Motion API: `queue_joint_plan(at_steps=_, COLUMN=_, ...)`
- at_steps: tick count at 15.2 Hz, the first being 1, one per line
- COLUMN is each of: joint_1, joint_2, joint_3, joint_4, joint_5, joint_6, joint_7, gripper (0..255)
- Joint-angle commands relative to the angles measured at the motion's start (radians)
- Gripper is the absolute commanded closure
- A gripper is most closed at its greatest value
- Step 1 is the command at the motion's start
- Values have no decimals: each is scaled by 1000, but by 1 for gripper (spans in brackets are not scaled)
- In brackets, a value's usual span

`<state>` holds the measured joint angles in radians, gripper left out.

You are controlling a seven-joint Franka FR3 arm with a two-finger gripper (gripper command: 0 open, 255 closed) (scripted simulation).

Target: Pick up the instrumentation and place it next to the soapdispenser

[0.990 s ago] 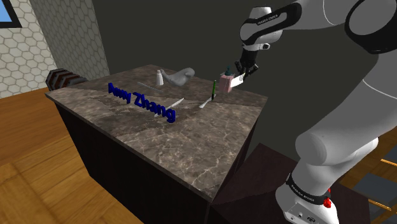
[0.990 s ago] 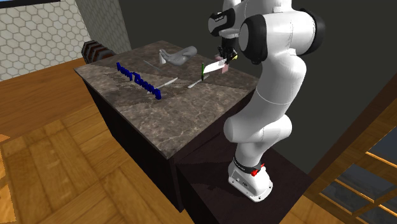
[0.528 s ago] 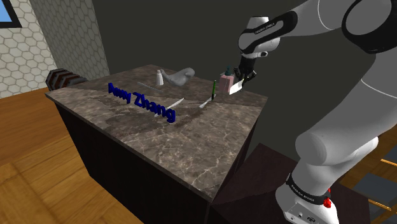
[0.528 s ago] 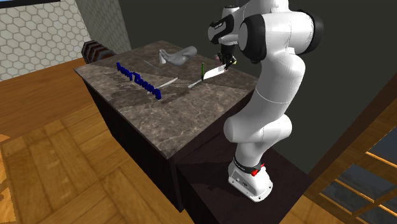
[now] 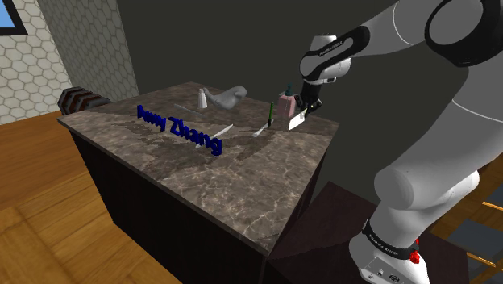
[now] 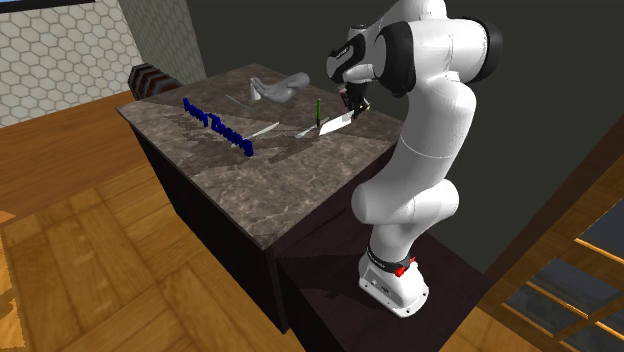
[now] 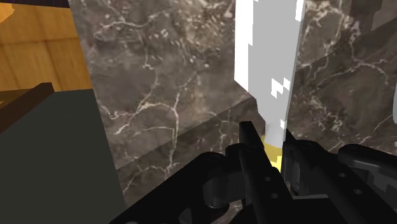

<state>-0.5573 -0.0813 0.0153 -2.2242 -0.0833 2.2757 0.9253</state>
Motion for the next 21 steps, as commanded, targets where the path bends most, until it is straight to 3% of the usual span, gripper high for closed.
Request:
queue_joint_plan(at_steps=1, joint_1=-1, joint_2=11, joint_3=0, joint_4=-16, joint_5=-2, joint_6=27, joint_7=2, gripper=255)
queue_joint_plan(at_steps=7, joint_1=-2, joint_2=54, joint_3=-1, joint_4=-57, joint_5=-10, joint_6=111, joint_7=11, gripper=255)
queue_joint_plan(at_steps=15, joint_1=-2, joint_2=54, joint_3=-1, joint_4=-57, joint_5=-10, joint_6=111, joint_7=11, gripper=255)
queue_joint_plan(at_steps=16, joint_1=-2, joint_2=54, joint_3=-1, joint_4=-57, joint_5=-10, joint_6=111, joint_7=11, gripper=0)
queue_joint_plan(at_steps=21, joint_1=-2, joint_2=54, joint_3=-1, joint_4=-57, joint_5=-10, joint_6=111, joint_7=11, gripper=0)
